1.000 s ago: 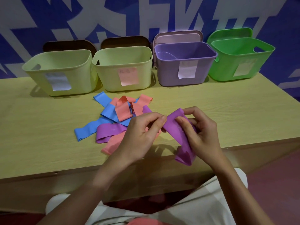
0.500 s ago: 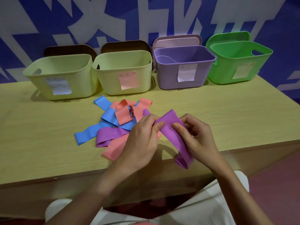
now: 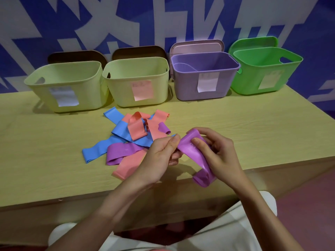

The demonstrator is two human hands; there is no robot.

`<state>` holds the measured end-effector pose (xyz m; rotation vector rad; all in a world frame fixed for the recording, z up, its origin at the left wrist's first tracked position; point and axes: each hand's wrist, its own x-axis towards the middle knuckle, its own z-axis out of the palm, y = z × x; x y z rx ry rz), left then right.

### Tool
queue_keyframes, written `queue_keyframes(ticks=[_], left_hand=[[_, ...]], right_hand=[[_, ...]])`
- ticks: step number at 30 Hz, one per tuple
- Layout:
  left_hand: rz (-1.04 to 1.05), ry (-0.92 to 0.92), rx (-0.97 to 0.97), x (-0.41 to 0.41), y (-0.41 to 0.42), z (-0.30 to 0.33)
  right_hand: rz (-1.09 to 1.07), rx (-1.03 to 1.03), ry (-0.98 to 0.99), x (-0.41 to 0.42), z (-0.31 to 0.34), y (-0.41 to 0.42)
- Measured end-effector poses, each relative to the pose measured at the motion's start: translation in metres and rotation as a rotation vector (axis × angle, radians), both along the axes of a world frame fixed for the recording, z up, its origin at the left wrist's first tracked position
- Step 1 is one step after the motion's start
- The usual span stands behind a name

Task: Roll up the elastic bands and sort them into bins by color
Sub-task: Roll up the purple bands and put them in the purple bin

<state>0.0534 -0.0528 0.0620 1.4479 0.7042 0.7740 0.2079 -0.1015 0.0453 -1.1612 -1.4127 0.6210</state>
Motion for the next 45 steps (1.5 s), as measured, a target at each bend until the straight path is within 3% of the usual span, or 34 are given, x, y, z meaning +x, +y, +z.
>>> queue_keyframes(ticks=[3, 13, 24, 28, 32, 38, 42, 45], left_hand=[[-0.037, 0.054, 0.000, -0.002, 0.003, -0.001], [0.079, 0.396, 0.553, -0.009, 0.003, -0.011], [0.163, 0.343, 0.605, 0.000, -0.002, -0.013], [0.164, 0.270, 0.450, 0.003, 0.000, -0.013], [0.074, -0.059, 0.035, 0.006, -0.003, -0.006], [-0.036, -0.313, -0.268, 0.006, -0.003, -0.001], [-0.087, -0.284, -0.295, 0.006, -0.002, 0.001], [-0.059, -0.126, -0.120, 0.004, 0.003, 0.001]], right_hand=[[-0.024, 0.006, -0.068, 0.001, 0.000, 0.001], [-0.034, -0.014, -0.101, 0.002, -0.006, 0.006], [0.084, -0.143, 0.055, 0.003, -0.006, 0.015], [0.043, -0.108, 0.056, 0.002, -0.008, 0.016], [-0.009, -0.029, 0.033, 0.000, -0.002, 0.017], [0.004, 0.040, 0.099, -0.003, 0.015, 0.013], [0.003, 0.057, 0.129, -0.001, 0.017, 0.011], [-0.027, 0.052, 0.149, 0.000, 0.015, 0.010]])
